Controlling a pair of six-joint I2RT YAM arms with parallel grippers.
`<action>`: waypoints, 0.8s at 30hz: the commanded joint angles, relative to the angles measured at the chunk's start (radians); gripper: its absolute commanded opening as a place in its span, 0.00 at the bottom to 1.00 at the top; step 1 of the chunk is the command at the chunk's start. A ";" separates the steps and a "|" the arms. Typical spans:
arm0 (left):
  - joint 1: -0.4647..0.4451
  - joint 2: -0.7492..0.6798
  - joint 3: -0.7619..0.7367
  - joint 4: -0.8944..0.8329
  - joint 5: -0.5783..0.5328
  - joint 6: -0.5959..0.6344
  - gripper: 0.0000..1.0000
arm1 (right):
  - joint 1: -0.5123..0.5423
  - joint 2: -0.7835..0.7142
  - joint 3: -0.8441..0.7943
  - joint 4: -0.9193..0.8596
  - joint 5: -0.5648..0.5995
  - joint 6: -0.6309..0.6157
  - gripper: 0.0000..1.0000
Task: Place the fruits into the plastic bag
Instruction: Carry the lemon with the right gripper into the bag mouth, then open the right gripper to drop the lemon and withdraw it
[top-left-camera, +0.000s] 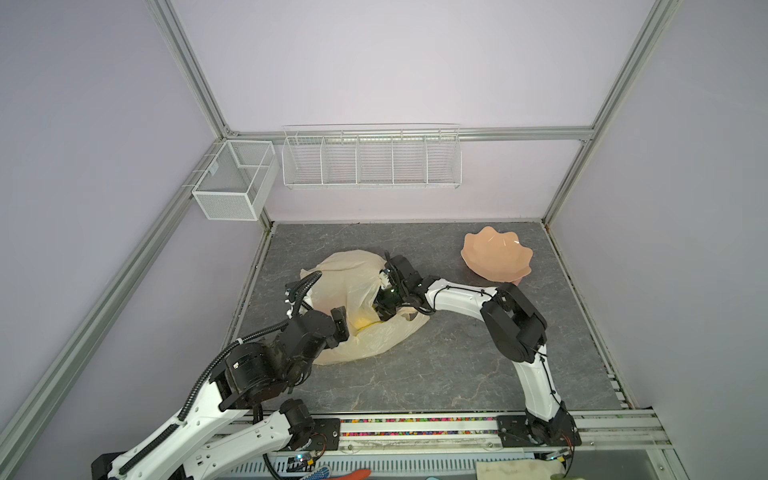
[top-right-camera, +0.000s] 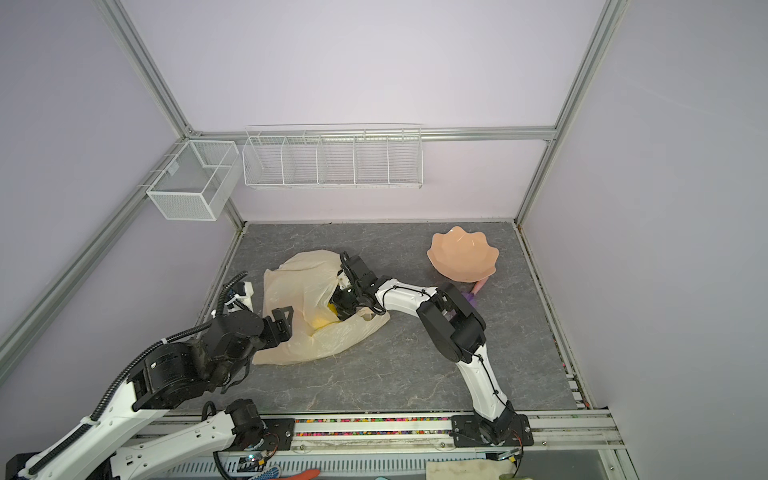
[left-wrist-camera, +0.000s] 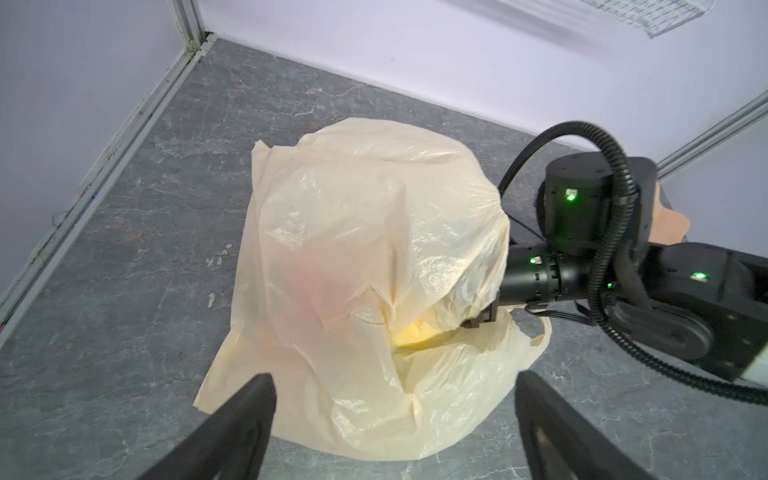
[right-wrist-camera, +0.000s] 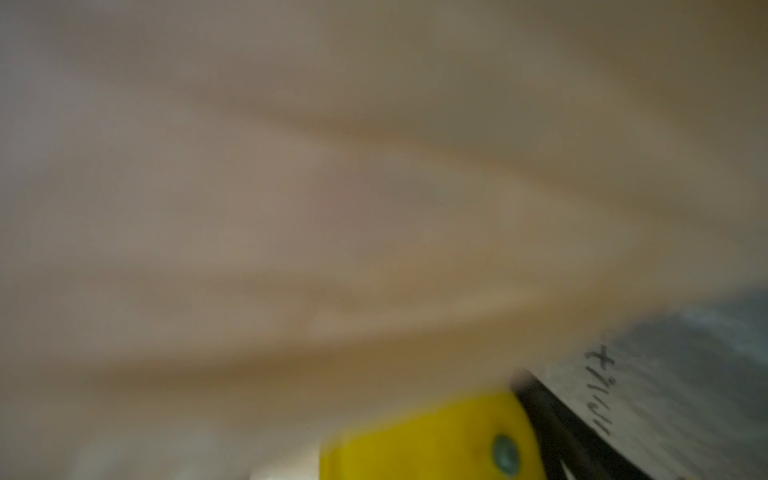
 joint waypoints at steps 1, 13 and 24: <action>-0.005 0.003 -0.006 -0.063 -0.035 -0.073 0.89 | -0.014 -0.054 -0.019 -0.098 -0.024 -0.078 0.97; -0.004 0.017 -0.011 0.049 0.033 0.011 0.89 | -0.107 -0.224 -0.167 -0.192 -0.026 -0.212 0.88; -0.005 0.093 0.001 0.131 0.112 0.094 0.89 | -0.176 -0.269 -0.175 -0.333 0.028 -0.263 0.88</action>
